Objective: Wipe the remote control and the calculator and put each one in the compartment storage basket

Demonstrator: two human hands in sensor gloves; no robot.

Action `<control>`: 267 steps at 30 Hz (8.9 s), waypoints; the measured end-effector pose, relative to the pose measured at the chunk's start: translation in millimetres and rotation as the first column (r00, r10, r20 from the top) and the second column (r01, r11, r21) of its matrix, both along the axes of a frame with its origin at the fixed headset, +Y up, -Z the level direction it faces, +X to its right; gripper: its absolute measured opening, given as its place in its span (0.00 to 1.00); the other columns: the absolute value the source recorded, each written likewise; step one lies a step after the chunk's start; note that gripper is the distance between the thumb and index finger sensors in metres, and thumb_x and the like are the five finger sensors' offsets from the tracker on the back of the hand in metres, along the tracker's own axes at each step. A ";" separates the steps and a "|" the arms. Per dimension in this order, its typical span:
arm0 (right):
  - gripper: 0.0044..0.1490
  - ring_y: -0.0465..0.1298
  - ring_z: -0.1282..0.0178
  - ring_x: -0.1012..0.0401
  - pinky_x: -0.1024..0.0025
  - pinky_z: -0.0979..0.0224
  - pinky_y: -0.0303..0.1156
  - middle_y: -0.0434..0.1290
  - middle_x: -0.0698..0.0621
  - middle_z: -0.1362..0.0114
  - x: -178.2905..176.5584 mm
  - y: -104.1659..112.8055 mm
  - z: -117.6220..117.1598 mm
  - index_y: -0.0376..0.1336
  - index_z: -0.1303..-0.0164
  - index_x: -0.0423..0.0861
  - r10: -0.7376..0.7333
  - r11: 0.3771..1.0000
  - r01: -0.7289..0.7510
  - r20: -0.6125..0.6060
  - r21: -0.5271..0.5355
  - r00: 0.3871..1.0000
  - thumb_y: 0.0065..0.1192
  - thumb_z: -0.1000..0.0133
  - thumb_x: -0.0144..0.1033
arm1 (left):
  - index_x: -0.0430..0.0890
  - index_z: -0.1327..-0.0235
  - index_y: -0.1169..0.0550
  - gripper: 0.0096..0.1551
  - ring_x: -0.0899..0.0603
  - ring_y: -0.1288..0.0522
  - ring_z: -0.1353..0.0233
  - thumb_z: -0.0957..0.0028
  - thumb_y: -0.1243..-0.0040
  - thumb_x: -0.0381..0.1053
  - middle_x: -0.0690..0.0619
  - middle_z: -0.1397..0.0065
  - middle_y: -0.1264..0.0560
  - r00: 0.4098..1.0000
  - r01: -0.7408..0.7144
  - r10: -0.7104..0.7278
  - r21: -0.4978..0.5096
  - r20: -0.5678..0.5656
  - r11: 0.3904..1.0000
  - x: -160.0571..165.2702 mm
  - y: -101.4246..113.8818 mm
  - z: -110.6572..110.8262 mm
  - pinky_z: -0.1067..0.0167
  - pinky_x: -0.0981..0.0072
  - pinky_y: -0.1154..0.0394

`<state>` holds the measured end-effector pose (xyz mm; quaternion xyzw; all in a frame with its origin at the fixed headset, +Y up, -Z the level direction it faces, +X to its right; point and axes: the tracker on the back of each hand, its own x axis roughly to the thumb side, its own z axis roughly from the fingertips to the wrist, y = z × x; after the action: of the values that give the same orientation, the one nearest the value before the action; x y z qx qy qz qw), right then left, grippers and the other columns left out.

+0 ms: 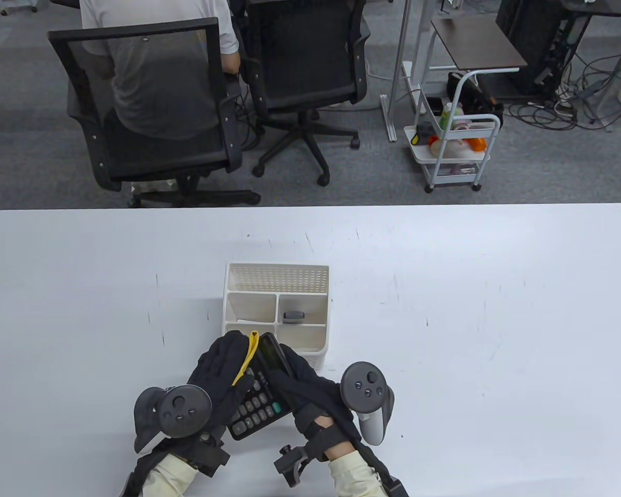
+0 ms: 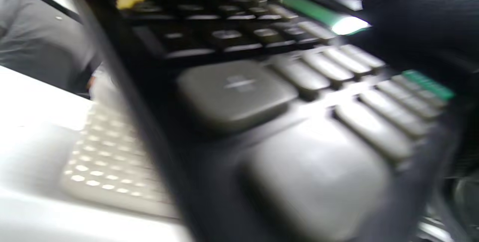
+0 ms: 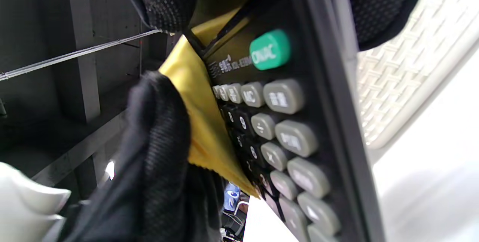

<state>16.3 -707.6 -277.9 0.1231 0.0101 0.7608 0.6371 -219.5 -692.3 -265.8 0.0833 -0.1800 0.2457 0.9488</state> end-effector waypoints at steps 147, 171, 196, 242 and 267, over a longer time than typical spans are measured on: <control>0.44 0.83 0.47 0.47 0.54 0.47 0.81 0.74 0.32 0.36 11.6 16.5 1.1 0.38 0.16 0.33 -0.017 0.991 0.020 -0.024 0.135 1.000 0.51 0.35 0.32 | 0.48 0.19 0.40 0.38 0.33 0.39 0.17 0.41 0.64 0.61 0.44 0.15 0.38 0.993 0.114 -0.117 0.122 0.017 0.986 6.6 11.1 12.0 0.25 0.39 0.41; 0.44 0.83 0.47 0.47 0.54 0.47 0.81 0.74 0.32 0.36 -0.7 7.6 1.5 0.38 0.15 0.33 0.055 0.990 -0.044 -0.080 0.136 0.995 0.51 0.35 0.32 | 0.51 0.19 0.39 0.36 0.31 0.41 0.17 0.41 0.62 0.61 0.46 0.14 0.40 0.973 -0.091 0.058 0.141 0.223 0.986 23.8 15.4 20.5 0.25 0.39 0.40; 0.44 0.82 0.45 0.47 0.54 0.45 0.80 0.72 0.32 0.34 28.3 7.0 -3.1 0.36 0.16 0.32 -0.199 0.976 0.190 0.082 0.105 0.977 0.49 0.35 0.31 | 0.57 0.20 0.42 0.34 0.34 0.45 0.16 0.42 0.62 0.62 0.52 0.14 0.47 0.948 0.096 -0.179 0.301 0.262 0.949 47.4 11.0 34.2 0.24 0.40 0.41; 0.55 0.70 0.29 0.38 0.37 0.33 0.66 0.58 0.24 0.24 13.4 14.7 3.0 0.31 0.16 0.29 -0.302 0.941 0.301 -0.020 0.155 0.953 0.48 0.33 0.52 | 0.53 0.30 0.30 0.33 0.42 0.18 0.31 0.51 0.37 0.50 0.52 0.29 0.21 0.982 0.189 -0.133 0.594 -0.138 0.782 13.6 41.1 41.5 0.37 0.46 0.22; 0.47 0.77 0.40 0.46 0.34 0.33 0.64 0.70 0.39 0.31 16.3 20.8 1.9 0.50 0.18 0.31 -0.056 0.951 0.025 0.092 0.307 0.994 0.65 0.44 0.33 | 0.45 0.22 0.35 0.35 0.34 0.25 0.25 0.41 0.53 0.57 0.41 0.22 0.29 0.800 -0.578 0.582 -0.072 0.146 0.813 -15.1 18.1 3.4 0.35 0.43 0.23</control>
<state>32.6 -686.8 -276.0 0.1823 -0.1419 0.7451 0.6257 -234.6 -674.2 -262.4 0.1030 -0.2190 0.5319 0.8115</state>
